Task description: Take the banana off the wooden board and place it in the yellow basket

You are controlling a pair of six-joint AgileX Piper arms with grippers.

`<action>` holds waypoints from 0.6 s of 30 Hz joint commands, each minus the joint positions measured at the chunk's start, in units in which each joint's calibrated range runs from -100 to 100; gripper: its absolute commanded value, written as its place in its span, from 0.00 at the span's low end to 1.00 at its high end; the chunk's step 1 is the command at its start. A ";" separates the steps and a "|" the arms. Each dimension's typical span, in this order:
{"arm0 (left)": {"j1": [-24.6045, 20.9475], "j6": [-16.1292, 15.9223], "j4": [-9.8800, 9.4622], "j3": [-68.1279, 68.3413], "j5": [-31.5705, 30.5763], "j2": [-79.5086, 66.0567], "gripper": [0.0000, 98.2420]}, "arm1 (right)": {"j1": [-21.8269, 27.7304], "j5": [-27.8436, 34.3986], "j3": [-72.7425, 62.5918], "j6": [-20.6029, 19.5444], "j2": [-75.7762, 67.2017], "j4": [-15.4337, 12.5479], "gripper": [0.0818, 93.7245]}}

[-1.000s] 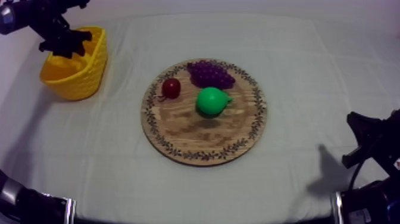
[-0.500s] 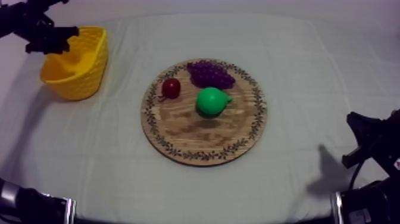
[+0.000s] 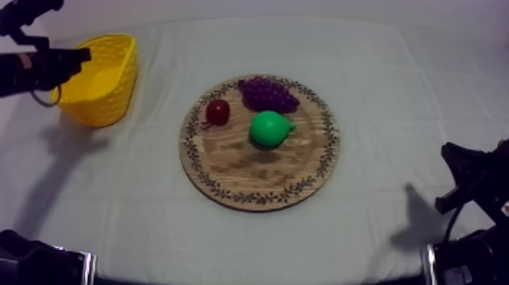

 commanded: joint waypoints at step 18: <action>-0.12 0.38 -0.55 42.83 -17.00 -46.93 0.00 | 0.01 0.00 -0.03 0.00 -0.04 -0.02 0.00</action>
